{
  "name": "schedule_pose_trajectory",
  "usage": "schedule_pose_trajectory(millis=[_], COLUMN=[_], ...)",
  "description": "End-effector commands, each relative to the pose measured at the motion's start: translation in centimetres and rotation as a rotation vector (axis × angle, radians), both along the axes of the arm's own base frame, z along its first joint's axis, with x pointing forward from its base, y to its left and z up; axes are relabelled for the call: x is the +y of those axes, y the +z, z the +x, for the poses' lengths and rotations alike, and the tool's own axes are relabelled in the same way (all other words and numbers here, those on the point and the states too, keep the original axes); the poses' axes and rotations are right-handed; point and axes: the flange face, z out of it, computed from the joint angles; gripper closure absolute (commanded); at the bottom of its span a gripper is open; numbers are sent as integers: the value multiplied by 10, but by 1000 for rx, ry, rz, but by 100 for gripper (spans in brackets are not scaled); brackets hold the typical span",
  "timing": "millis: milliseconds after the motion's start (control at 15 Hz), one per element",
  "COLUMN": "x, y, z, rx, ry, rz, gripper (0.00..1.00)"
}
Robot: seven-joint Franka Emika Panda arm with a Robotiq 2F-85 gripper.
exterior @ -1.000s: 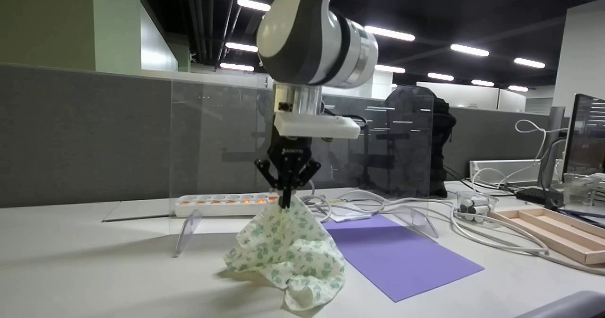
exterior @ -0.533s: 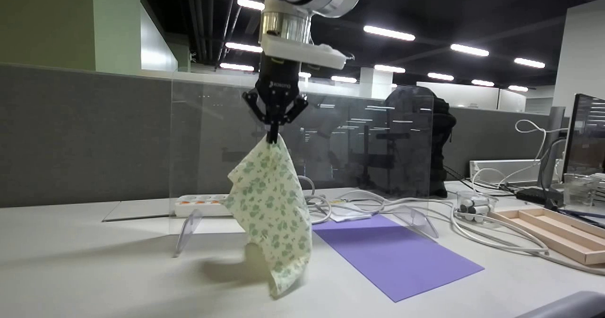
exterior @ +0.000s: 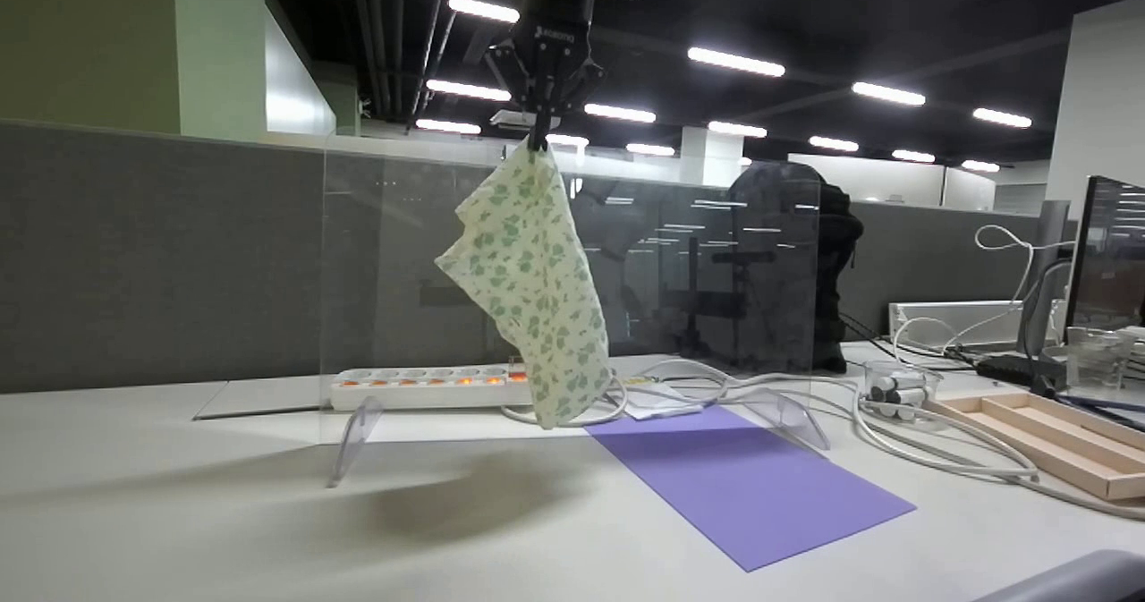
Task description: Pick the cloth and hang it on the object
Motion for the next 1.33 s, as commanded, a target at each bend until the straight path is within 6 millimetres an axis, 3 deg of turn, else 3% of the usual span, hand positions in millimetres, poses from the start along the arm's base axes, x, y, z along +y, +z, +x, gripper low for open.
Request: schedule_pose_trajectory(millis=[0,200,400,867,1067,1267], x=[-1,1,2,-8,-27,-50], y=[2,0,17,95,133,148], z=[-1,-1,8,37,53,70], rx=[1,5,-55,-246,-364,-432], ry=[0,3,9,-2,-47,-110], rz=[-1,-1,-15,-46,-75,-116], gripper=[99,100,100,100,100,100])
